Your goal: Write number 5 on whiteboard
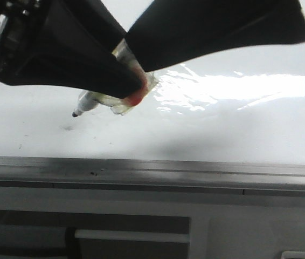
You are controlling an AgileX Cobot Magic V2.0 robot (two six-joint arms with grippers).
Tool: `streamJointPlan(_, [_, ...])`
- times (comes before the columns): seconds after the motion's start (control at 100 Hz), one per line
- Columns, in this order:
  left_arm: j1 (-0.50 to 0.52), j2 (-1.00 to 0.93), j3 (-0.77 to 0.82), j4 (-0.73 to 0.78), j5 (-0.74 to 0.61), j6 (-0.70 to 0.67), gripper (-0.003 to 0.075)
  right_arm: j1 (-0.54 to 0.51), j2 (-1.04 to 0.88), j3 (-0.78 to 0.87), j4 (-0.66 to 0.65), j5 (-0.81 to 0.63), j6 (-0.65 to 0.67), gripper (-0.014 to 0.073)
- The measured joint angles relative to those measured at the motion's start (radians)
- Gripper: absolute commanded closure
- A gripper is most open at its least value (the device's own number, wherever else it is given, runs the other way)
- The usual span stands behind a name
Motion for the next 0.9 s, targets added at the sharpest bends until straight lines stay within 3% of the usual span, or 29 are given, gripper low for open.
streamJointPlan(0.28, [0.000,0.000,0.000,-0.002,0.000,0.000,0.0741,0.000,0.054,0.000,0.013,-0.018,0.000,0.0214])
streamJointPlan(0.6, [0.000,0.000,0.000,-0.003,-0.003,0.000,0.0740,0.000,0.060,0.000,0.037,-0.018,0.000,0.0472])
streamJointPlan(0.9, [0.000,0.000,0.000,-0.006,-0.007,0.000,0.0741,0.000,0.060,0.000,0.052,-0.014,0.000,0.0454])
